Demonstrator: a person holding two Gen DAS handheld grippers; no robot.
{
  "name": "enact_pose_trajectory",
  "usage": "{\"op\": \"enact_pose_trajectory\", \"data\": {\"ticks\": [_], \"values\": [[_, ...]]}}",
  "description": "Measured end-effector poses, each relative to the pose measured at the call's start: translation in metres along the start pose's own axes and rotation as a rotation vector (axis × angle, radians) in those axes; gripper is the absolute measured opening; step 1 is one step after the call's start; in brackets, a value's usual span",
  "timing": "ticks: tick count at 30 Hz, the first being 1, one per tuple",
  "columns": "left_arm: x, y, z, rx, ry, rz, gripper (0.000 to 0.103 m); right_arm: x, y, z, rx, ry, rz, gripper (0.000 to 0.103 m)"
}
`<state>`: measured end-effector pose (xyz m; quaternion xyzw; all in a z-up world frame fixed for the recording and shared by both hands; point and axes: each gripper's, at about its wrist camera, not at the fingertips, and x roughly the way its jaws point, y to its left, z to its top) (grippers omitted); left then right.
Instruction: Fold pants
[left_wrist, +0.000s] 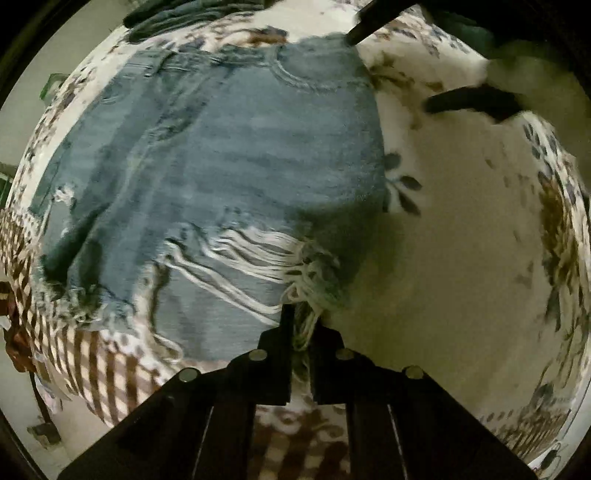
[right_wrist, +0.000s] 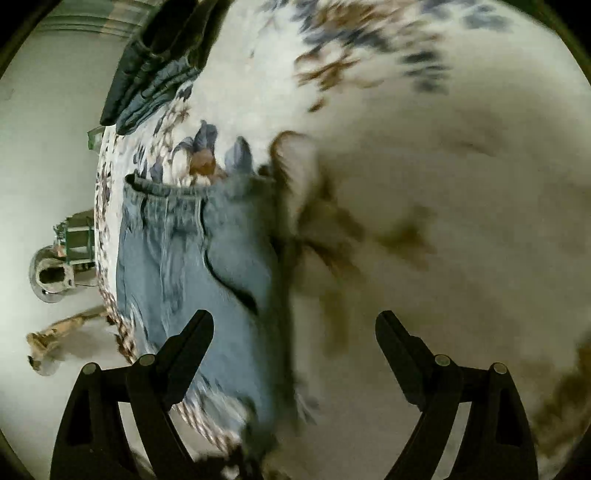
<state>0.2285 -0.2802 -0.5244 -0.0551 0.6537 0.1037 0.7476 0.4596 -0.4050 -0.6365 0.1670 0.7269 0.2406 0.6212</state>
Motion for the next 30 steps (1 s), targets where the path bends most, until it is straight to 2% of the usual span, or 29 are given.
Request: {"op": "enact_pose_trajectory", "data": {"ticks": [2, 4, 9, 11, 14, 15, 17, 18, 19, 23, 26, 28, 29, 30], "values": [[-0.014, 0.013, 0.0, -0.008, -0.009, 0.0, 0.004, 0.021, 0.009, 0.018, 0.019, 0.016, 0.021, 0.077], [-0.028, 0.026, 0.001, -0.026, -0.018, -0.013, 0.004, 0.03, 0.021, 0.029, 0.013, 0.008, -0.013, 0.007], [-0.087, 0.072, 0.003, -0.092, -0.091, -0.043, 0.004, 0.001, 0.068, 0.022, -0.062, -0.072, -0.046, 0.005], [-0.115, 0.101, 0.007, -0.134, -0.127, -0.052, 0.004, -0.016, 0.091, 0.015, -0.082, -0.101, -0.049, 0.005], [-0.138, 0.138, 0.007, -0.195, -0.18, -0.06, 0.004, -0.034, 0.135, 0.009, -0.109, -0.138, -0.059, 0.005], [-0.138, 0.147, 0.013, -0.21, -0.196, -0.057, 0.004, -0.037, 0.175, 0.009, -0.126, -0.156, -0.059, 0.005], [-0.131, 0.158, 0.027, -0.266, -0.227, -0.056, 0.004, -0.037, 0.19, 0.009, -0.133, -0.158, -0.058, 0.005], [-0.137, 0.185, 0.033, -0.302, -0.24, -0.053, 0.004, -0.036, 0.211, 0.011, -0.149, -0.158, -0.057, 0.005], [-0.124, 0.177, 0.031, -0.321, -0.248, -0.047, 0.004, -0.031, 0.232, 0.014, -0.171, -0.157, -0.065, 0.005], [-0.099, 0.241, 0.046, -0.43, -0.245, -0.033, 0.004, 0.005, 0.3, 0.026, -0.23, -0.137, -0.101, 0.005], [-0.073, 0.275, 0.054, -0.487, -0.228, -0.015, 0.004, 0.047, 0.346, 0.044, -0.26, -0.111, -0.158, 0.005], [-0.05, 0.297, 0.062, -0.509, -0.214, 0.006, 0.004, 0.097, 0.372, 0.058, -0.274, -0.083, -0.223, 0.005], [-0.035, 0.31, 0.066, -0.529, -0.207, 0.012, 0.004, 0.097, 0.372, 0.058, -0.274, -0.083, -0.223, 0.005], [-0.023, 0.319, 0.07, -0.539, -0.197, 0.018, 0.004, 0.128, 0.38, 0.069, -0.285, -0.063, -0.265, 0.005]]}}
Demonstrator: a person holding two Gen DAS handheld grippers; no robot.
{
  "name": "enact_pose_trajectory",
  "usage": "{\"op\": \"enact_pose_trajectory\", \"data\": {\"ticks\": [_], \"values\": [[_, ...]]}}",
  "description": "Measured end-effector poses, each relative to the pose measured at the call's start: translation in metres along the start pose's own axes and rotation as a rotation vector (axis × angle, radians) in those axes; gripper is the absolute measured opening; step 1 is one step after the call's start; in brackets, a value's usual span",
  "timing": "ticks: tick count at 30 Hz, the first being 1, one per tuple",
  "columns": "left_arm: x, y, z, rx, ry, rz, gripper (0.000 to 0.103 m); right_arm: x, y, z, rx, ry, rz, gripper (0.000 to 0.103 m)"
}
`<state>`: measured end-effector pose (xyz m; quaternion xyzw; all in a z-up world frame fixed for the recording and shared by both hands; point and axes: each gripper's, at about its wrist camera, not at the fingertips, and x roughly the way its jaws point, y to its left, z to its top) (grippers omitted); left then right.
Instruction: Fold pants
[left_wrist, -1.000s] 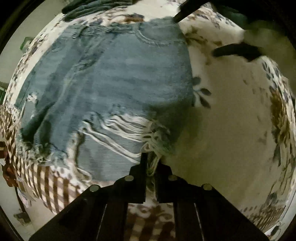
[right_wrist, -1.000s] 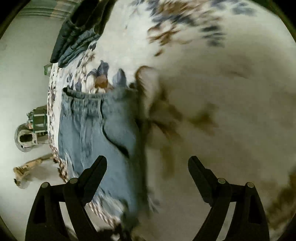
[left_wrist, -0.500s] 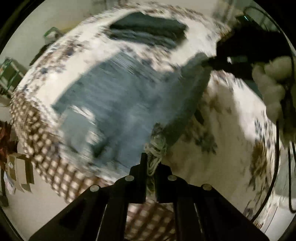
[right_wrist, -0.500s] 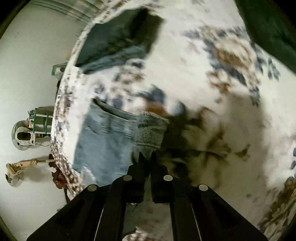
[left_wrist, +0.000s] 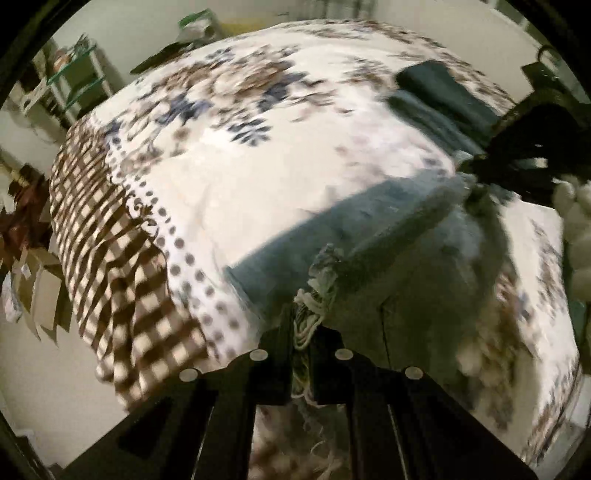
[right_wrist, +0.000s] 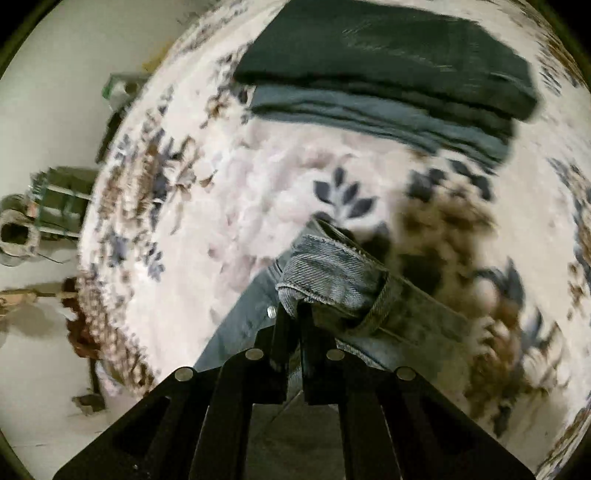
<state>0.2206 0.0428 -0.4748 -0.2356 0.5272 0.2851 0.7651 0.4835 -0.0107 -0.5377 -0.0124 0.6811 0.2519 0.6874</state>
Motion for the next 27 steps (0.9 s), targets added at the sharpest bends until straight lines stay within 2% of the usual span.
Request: {"op": "enact_pose_trajectory", "data": {"ticks": [3, 5, 8, 11, 12, 13, 14, 15, 16, 18, 21, 23, 25, 27], "values": [[0.035, 0.018, 0.012, -0.032, 0.03, 0.011, 0.005, 0.024, 0.012, 0.008, -0.027, 0.023, -0.038, 0.005], [0.048, 0.025, 0.013, -0.06, 0.05, 0.001, 0.005, 0.049, 0.022, 0.014, -0.056, 0.051, -0.079, 0.005], [0.055, 0.031, 0.013, -0.1, 0.062, -0.004, 0.009, 0.059, 0.025, 0.018, -0.058, 0.062, -0.089, 0.006], [0.049, 0.042, 0.011, -0.198, 0.068, -0.041, 0.012, 0.063, 0.022, 0.022, -0.04, 0.093, -0.046, 0.016], [0.044, 0.047, 0.011, -0.237, 0.057, -0.044, 0.024, 0.059, 0.019, 0.023, -0.026, 0.1, 0.01, 0.03], [0.039, 0.049, 0.01, -0.259, 0.042, -0.047, 0.04, 0.055, 0.017, 0.023, -0.021, 0.111, 0.056, 0.049], [0.027, 0.053, 0.009, -0.289, 0.006, -0.05, 0.051, 0.048, 0.014, 0.022, -0.022, 0.114, 0.089, 0.057], [0.02, 0.055, 0.009, -0.305, -0.011, -0.045, 0.075, 0.039, 0.01, 0.02, -0.026, 0.102, 0.126, 0.069], [0.012, 0.058, 0.009, -0.323, -0.031, -0.039, 0.085, 0.029, 0.006, 0.017, -0.036, 0.089, 0.157, 0.083], [-0.01, 0.062, 0.004, -0.38, -0.066, -0.043, 0.085, 0.007, -0.007, 0.009, -0.063, 0.063, 0.175, 0.102], [-0.033, 0.055, -0.014, -0.463, -0.063, -0.095, 0.085, -0.017, -0.032, -0.009, -0.102, 0.049, 0.159, 0.103], [-0.046, 0.04, -0.038, -0.538, -0.046, -0.148, 0.085, -0.027, -0.05, -0.02, -0.12, 0.054, 0.152, 0.103], [-0.046, 0.019, -0.064, -0.631, 0.006, -0.23, 0.085, -0.029, -0.074, -0.035, -0.134, 0.075, 0.149, 0.103], [-0.031, -0.006, -0.091, -0.728, 0.09, -0.304, 0.085, -0.026, -0.099, -0.047, -0.133, 0.088, 0.148, 0.103]]}}
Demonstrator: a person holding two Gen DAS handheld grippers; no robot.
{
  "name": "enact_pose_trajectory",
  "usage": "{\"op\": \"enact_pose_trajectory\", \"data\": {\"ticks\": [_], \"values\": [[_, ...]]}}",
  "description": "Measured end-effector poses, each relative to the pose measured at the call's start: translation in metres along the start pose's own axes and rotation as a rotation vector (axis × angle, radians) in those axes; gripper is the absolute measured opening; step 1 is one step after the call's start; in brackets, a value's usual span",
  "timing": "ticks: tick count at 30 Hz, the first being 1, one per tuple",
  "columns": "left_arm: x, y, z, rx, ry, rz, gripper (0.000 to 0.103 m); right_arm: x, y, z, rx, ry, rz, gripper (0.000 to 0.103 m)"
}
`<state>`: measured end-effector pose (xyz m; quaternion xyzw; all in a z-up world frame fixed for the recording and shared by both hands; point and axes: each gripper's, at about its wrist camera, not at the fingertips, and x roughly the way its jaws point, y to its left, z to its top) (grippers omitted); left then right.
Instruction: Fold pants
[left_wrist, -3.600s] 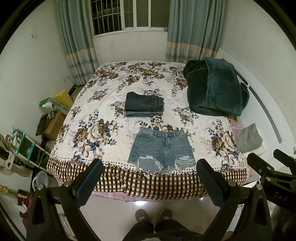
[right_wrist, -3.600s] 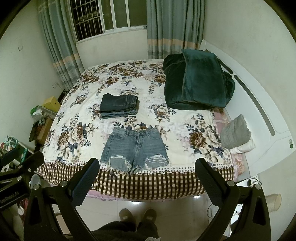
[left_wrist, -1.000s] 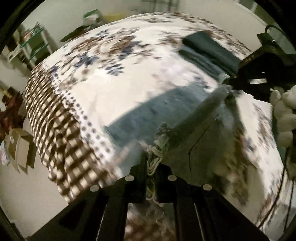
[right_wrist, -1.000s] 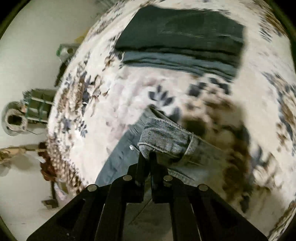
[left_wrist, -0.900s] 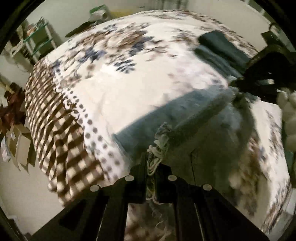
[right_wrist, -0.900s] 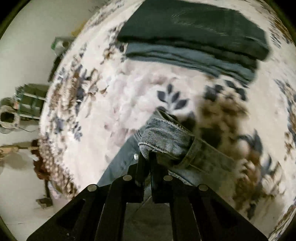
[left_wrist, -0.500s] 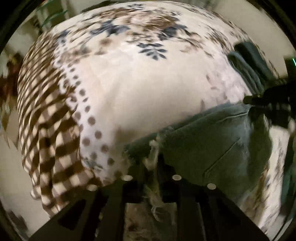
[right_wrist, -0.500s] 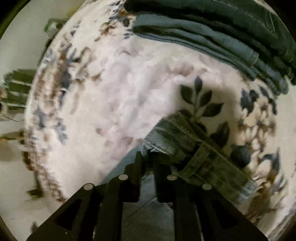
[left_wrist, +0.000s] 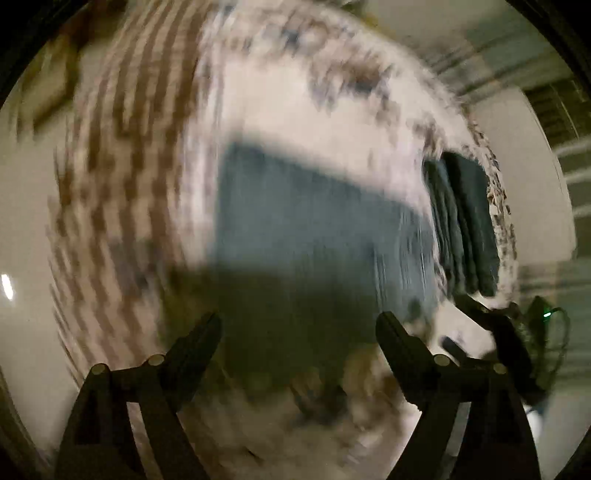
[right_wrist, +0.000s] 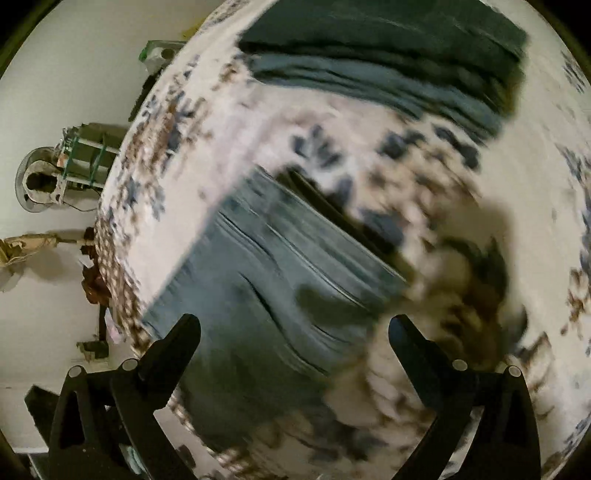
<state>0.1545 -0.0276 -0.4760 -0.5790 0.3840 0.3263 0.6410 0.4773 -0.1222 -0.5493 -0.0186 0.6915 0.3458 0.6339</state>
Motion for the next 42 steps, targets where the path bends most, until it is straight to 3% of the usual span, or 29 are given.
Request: {"op": "enact_pose_trajectory", "data": {"ticks": [3, 6, 8, 9, 11, 12, 13, 14, 15, 17, 19, 22, 26, 29, 30, 31, 32, 34, 36, 38, 42], "values": [[0.054, 0.013, -0.033, -0.157, 0.136, -0.031, 0.085, 0.011, -0.034, -0.013, 0.035, 0.024, 0.02, 0.103], [0.091, 0.036, -0.034, -0.335, 0.152, -0.047, 0.083, 0.031, -0.06, -0.019, 0.077, 0.055, 0.081, 0.103], [0.102, 0.05, -0.029, -0.439, 0.129, -0.059, 0.083, 0.052, -0.072, -0.016, 0.108, 0.071, 0.164, 0.103], [0.103, 0.056, -0.026, -0.483, 0.111, -0.068, 0.082, 0.052, -0.072, -0.016, 0.108, 0.071, 0.164, 0.103], [0.101, 0.068, -0.021, -0.594, 0.067, -0.078, 0.07, 0.063, -0.076, -0.012, 0.124, 0.072, 0.207, 0.102], [0.098, 0.072, -0.02, -0.644, 0.046, -0.086, 0.059, 0.071, -0.08, -0.01, 0.144, 0.067, 0.228, 0.099], [0.096, 0.072, -0.019, -0.66, 0.032, -0.079, 0.042, 0.077, -0.084, -0.008, 0.164, 0.058, 0.251, 0.089], [0.09, 0.071, -0.016, -0.663, 0.002, -0.077, 0.037, 0.081, -0.086, -0.006, 0.177, 0.049, 0.266, 0.08], [0.087, 0.069, -0.013, -0.651, -0.012, -0.078, 0.033, 0.084, -0.088, -0.005, 0.193, 0.027, 0.284, 0.061], [0.081, 0.063, -0.008, -0.603, -0.024, -0.074, 0.029, 0.087, -0.088, -0.007, 0.214, -0.002, 0.279, 0.056], [0.074, 0.06, -0.001, -0.547, -0.028, -0.084, 0.028, 0.08, -0.086, -0.015, 0.222, -0.052, 0.268, 0.044], [0.053, 0.062, 0.008, -0.426, -0.047, -0.101, 0.028, 0.066, -0.085, -0.031, 0.25, -0.091, 0.291, 0.038], [0.037, 0.067, 0.014, -0.307, -0.028, -0.102, 0.028, 0.042, -0.08, -0.066, 0.274, -0.116, 0.313, 0.037], [0.029, 0.089, 0.011, -0.223, -0.009, -0.103, 0.028, 0.029, -0.083, -0.107, 0.325, -0.1, 0.327, 0.037], [0.031, 0.096, 0.01, -0.199, -0.006, -0.097, 0.028, 0.03, -0.084, -0.136, 0.341, -0.069, 0.32, 0.037], [0.036, 0.104, 0.011, -0.19, -0.006, -0.09, 0.032, 0.03, -0.084, -0.136, 0.341, -0.069, 0.32, 0.037], [0.042, 0.109, 0.012, -0.195, -0.006, -0.099, 0.032, 0.033, -0.085, -0.144, 0.339, -0.056, 0.317, 0.039], [0.062, 0.127, 0.014, -0.248, 0.003, -0.162, 0.04, 0.048, -0.095, -0.162, 0.352, -0.018, 0.332, 0.054], [0.073, 0.138, 0.019, -0.306, -0.024, -0.248, 0.047, 0.065, -0.114, -0.173, 0.367, -0.019, 0.363, 0.057], [0.077, 0.144, 0.021, -0.341, -0.045, -0.286, 0.052, 0.07, -0.12, -0.173, 0.382, -0.024, 0.392, 0.064], [0.079, 0.136, 0.025, -0.336, -0.067, -0.268, 0.059, 0.079, -0.124, -0.173, 0.366, -0.054, 0.447, 0.075]]}}
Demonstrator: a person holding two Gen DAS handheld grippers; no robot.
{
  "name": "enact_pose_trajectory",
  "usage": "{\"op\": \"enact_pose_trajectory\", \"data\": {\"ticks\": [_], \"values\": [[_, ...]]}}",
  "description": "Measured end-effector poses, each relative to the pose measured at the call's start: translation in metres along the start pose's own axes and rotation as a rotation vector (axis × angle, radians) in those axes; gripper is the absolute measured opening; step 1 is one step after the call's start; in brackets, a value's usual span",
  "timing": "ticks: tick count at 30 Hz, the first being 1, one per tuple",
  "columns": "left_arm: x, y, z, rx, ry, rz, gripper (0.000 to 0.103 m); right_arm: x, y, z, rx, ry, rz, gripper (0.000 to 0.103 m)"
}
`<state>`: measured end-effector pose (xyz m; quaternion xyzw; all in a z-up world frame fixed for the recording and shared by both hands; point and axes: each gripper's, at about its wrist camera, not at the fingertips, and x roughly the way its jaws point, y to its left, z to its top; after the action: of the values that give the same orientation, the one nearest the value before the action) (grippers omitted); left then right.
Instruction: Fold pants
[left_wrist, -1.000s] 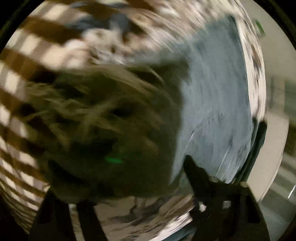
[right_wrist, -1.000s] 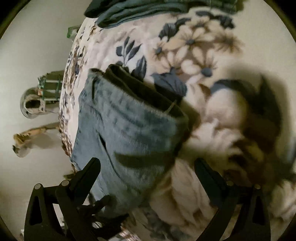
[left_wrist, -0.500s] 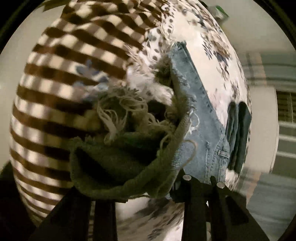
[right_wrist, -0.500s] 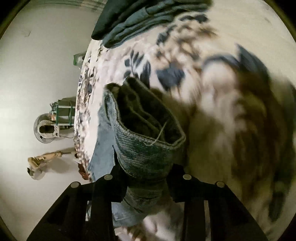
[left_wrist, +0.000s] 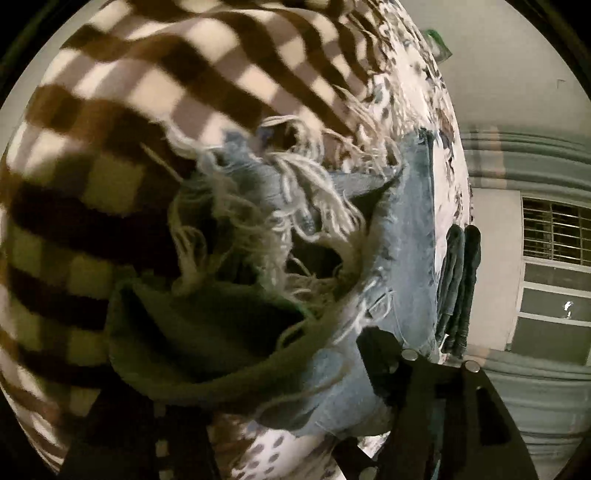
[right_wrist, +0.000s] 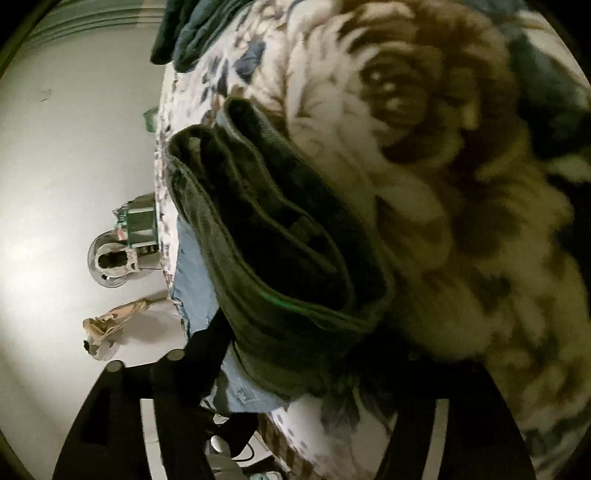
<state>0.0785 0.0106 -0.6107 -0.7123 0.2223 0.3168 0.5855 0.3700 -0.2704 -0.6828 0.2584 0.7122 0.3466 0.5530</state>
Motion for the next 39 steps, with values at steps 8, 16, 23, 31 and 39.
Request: {"op": "enact_pose_trajectory", "data": {"ticks": [8, 16, 23, 31, 39], "values": [[-0.008, -0.028, 0.008, 0.036, -0.093, 0.073, 0.024, 0.007, 0.011, 0.001, 0.065, -0.122, -0.011, 0.048], [-0.071, -0.095, 0.001, 0.163, -0.067, 0.11, 0.022, -0.036, 0.064, -0.023, 0.067, -0.153, -0.057, 0.036], [-0.104, -0.204, 0.025, 0.28, -0.011, 0.046, 0.022, -0.099, 0.145, -0.029, 0.082, -0.198, -0.01, 0.035], [-0.027, -0.366, 0.063, 0.443, 0.113, -0.138, 0.021, -0.167, 0.248, 0.055, 0.115, -0.465, 0.047, 0.034], [0.124, -0.554, 0.077, 0.648, 0.251, -0.296, 0.022, -0.203, 0.306, 0.182, 0.101, -0.749, 0.067, 0.034]]}}
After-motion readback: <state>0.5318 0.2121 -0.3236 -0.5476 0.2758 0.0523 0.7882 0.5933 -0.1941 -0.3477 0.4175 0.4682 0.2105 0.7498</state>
